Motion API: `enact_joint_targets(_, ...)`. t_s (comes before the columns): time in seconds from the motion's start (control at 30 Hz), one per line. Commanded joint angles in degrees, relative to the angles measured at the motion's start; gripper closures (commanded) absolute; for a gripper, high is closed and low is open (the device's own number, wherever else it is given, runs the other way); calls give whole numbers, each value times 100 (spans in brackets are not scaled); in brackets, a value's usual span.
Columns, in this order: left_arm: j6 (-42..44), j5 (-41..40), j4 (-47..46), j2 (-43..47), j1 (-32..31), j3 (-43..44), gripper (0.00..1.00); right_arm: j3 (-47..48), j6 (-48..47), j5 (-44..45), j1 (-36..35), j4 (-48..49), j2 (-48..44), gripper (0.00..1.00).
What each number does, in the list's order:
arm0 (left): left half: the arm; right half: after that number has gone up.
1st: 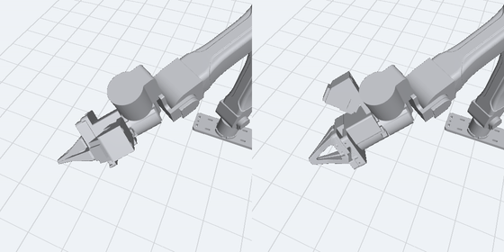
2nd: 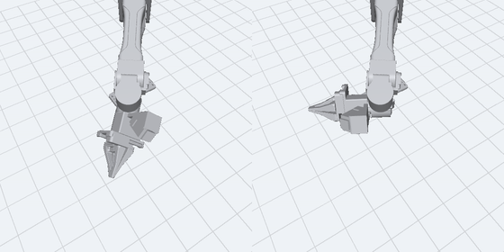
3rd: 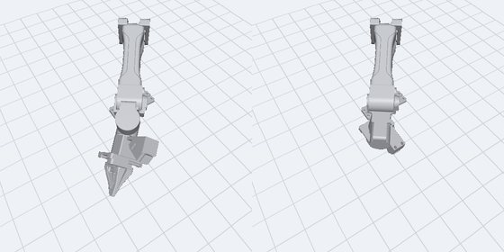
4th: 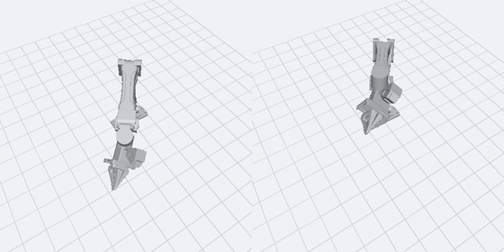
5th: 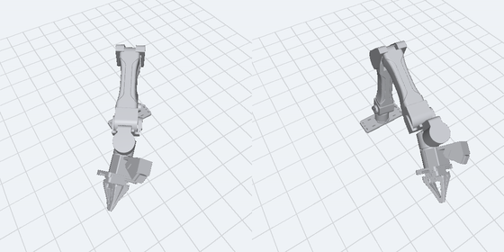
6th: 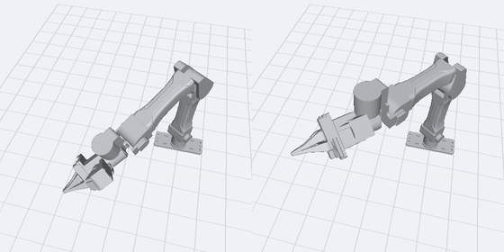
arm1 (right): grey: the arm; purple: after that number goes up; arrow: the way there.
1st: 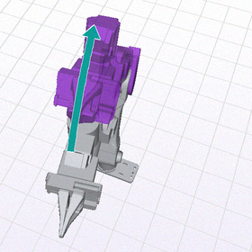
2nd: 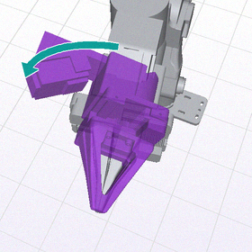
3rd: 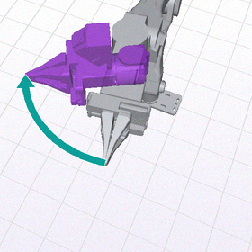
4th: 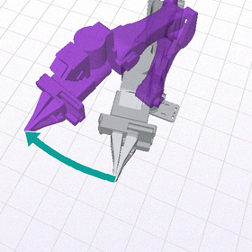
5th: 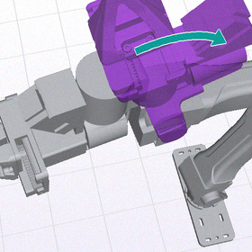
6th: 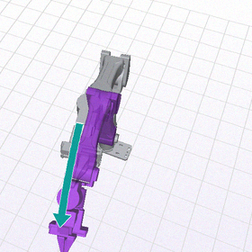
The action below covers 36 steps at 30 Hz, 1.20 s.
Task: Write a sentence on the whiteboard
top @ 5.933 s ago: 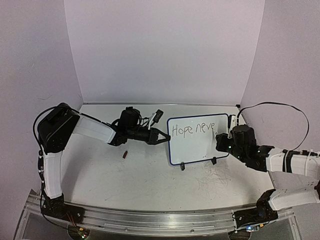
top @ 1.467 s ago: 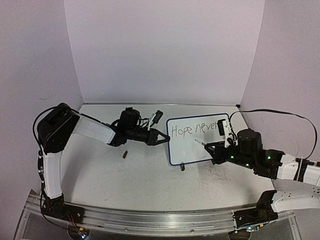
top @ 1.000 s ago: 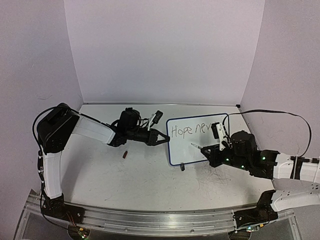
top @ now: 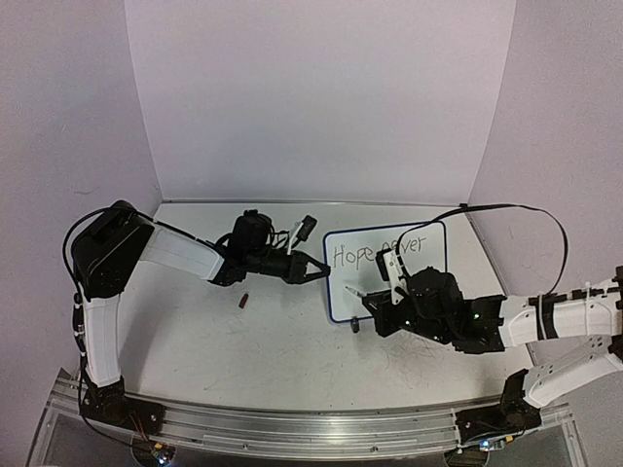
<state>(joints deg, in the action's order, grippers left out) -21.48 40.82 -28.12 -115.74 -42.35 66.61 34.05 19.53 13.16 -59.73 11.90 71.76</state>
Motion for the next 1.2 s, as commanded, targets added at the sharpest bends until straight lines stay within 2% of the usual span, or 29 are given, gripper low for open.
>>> enact_joint_targets(0.0, -62, -126, 82, 328, 42, -91, 100, 241, 41, 460, -107, 268, 59, 100)
enact_joint_targets(0.2, -41, -108, 79, 315, 42, -113, 100, 133, 229, 1100, -116, 217, -124, 100)
enact_joint_targets(0.53, -34, -97, 80, 294, 42, -76, 100, 460, -1, 461, -123, 465, 530, 100)
enact_joint_targets(1.17, -58, -35, 79, 213, 42, 36, 100, 537, 271, 612, -129, 437, 1058, 100)
